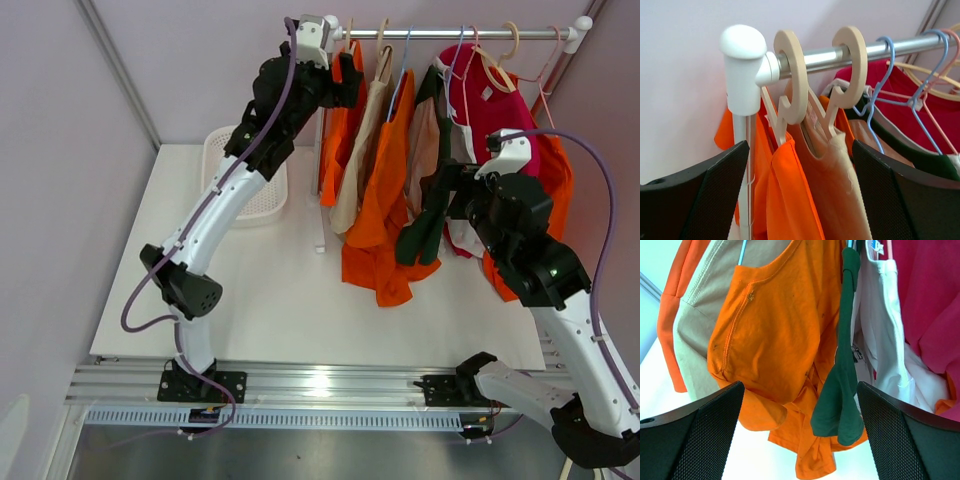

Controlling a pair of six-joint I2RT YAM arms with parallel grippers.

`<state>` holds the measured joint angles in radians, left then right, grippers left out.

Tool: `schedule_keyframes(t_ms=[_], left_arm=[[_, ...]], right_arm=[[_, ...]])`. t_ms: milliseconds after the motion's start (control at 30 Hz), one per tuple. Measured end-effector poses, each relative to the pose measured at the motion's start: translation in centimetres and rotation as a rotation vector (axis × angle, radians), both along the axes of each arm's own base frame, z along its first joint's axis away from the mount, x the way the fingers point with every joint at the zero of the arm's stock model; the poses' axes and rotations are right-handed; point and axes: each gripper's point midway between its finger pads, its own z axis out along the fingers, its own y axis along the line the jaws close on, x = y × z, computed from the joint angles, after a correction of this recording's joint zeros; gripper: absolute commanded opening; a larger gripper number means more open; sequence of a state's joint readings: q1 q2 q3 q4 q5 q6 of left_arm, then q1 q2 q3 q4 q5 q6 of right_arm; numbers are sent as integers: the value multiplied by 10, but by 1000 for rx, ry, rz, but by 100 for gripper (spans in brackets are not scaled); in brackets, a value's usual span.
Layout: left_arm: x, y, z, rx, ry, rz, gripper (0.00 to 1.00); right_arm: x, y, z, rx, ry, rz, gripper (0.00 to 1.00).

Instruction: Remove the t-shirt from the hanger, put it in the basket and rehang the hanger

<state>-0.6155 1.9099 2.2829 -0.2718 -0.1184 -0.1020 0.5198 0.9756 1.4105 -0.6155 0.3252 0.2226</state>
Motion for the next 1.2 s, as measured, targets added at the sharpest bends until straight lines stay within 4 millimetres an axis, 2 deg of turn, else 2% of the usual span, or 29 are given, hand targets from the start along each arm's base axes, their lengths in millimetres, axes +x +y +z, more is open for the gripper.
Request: schedule_keyframes(t_ms=[233,300,367,500,567,700,767,900,1200], left_arm=[[15,-3,16,-37,-105,64,79],[20,-4,15,-37,-124,78,77],[25,-6,14,-38,-138,90,67],[36,-9,9,-24,-169,122,61],[41,-11,5,-18,-180,132,54],[48,-13,0,-2,-197,152,49],[50,-12,1,-4,-209,161,47],[50,-9,9,-14,-241,178,37],[49,-9,23,-30,-307,188,28]], right_arm=[[-3,-5,4,-10,-17,-9,99],[-4,-6,5,-11,-20,-12,99],[-4,-7,6,-10,-22,-14,99],[-5,-7,7,-9,-25,-15,100],[-5,-7,7,-9,-26,-14,99],[-6,-8,8,-9,-29,-14,100],[-6,-8,8,-11,-30,-13,99],[-6,-8,9,-12,-32,-13,100],[-6,-8,8,-12,-32,-13,99]])
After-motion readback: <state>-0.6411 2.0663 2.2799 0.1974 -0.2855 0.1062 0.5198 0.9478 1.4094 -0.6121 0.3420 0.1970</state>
